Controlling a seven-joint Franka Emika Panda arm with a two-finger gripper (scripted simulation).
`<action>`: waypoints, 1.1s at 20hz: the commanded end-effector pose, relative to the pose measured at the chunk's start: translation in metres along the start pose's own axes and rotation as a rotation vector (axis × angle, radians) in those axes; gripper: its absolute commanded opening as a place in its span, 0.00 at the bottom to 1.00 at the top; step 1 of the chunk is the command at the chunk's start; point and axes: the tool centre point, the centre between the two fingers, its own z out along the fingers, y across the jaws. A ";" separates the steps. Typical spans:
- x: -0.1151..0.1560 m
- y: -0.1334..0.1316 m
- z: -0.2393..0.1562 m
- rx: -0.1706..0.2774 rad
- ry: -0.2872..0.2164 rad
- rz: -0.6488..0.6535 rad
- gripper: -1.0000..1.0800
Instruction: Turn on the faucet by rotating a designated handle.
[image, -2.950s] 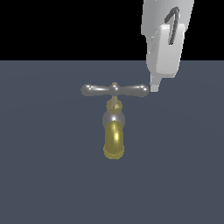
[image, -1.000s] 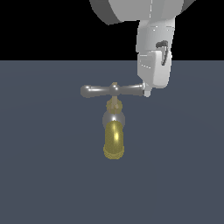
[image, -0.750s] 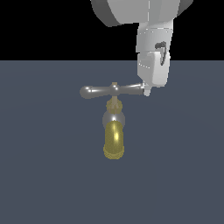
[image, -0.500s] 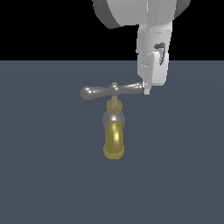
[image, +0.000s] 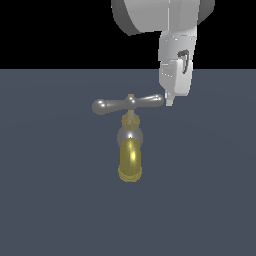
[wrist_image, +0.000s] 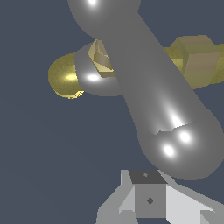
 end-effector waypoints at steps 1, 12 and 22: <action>0.012 0.009 0.000 -0.003 0.001 -0.012 0.00; 0.039 0.044 -0.002 -0.006 0.001 -0.017 0.00; 0.060 0.071 -0.003 -0.009 0.001 -0.021 0.00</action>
